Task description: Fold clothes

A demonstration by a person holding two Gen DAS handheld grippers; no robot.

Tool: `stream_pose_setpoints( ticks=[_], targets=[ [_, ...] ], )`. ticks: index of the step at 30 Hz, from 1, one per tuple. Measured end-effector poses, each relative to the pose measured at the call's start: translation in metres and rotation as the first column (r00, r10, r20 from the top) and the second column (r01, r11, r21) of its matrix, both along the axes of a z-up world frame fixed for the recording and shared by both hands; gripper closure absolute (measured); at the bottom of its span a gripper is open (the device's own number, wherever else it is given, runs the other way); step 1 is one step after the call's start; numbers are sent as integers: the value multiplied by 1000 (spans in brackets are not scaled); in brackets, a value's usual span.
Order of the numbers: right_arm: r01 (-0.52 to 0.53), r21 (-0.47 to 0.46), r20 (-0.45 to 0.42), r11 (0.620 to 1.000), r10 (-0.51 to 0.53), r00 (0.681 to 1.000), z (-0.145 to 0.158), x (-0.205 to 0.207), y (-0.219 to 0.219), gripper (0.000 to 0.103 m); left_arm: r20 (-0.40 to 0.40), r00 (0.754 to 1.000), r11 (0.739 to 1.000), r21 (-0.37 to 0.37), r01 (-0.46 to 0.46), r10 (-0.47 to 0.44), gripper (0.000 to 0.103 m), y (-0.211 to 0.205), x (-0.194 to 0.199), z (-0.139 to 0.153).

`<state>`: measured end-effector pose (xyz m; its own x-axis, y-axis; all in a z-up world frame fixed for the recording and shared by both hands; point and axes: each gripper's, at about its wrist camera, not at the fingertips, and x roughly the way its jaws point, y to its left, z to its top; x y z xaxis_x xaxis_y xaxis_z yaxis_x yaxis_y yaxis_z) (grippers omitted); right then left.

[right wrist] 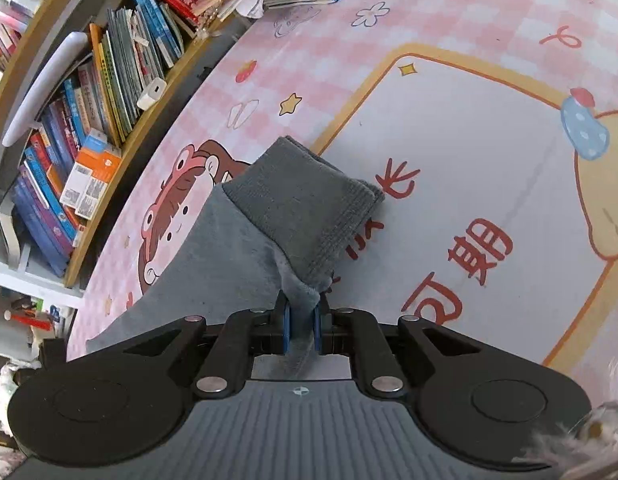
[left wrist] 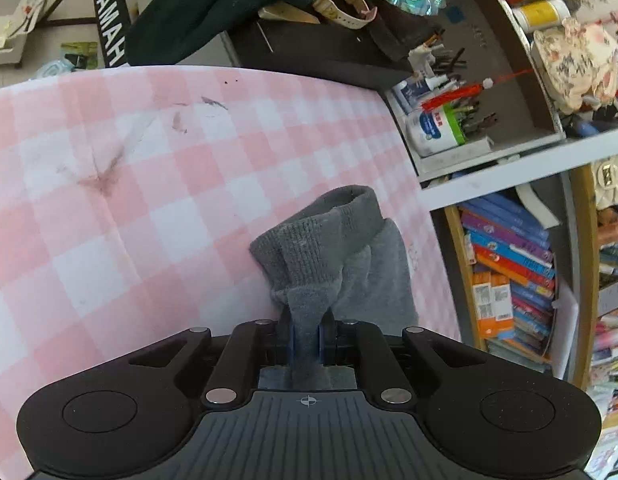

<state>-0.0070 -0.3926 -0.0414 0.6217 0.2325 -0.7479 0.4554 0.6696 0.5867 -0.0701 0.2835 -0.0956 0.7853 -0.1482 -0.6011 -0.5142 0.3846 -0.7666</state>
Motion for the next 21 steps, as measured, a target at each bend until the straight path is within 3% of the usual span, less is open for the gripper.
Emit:
stream_pose_setpoints(
  ticks=[6, 12, 16, 20, 21],
  targets=[
    [1, -20, -5, 1000, -1, 1000, 1, 2, 2, 93, -4, 1000, 1000, 3, 5, -5, 93, 3, 9, 1],
    [-56, 5, 101, 998, 55, 993, 39, -2, 13, 93, -12, 1000, 1000, 13, 8, -8, 92, 5, 15, 3],
    [-5, -44, 16, 999, 6, 1000, 22, 5, 8, 91, -17, 1000, 1000, 1, 13, -13, 86, 3, 14, 1],
    [17, -104, -30, 994, -20, 999, 13, -2, 13, 71, -18, 999, 999, 28, 29, -28, 82, 1, 10, 3],
    [18, -129, -32, 992, -23, 999, 15, -3, 16, 60, -17, 999, 999, 31, 32, -31, 81, 2, 8, 3]
  ],
)
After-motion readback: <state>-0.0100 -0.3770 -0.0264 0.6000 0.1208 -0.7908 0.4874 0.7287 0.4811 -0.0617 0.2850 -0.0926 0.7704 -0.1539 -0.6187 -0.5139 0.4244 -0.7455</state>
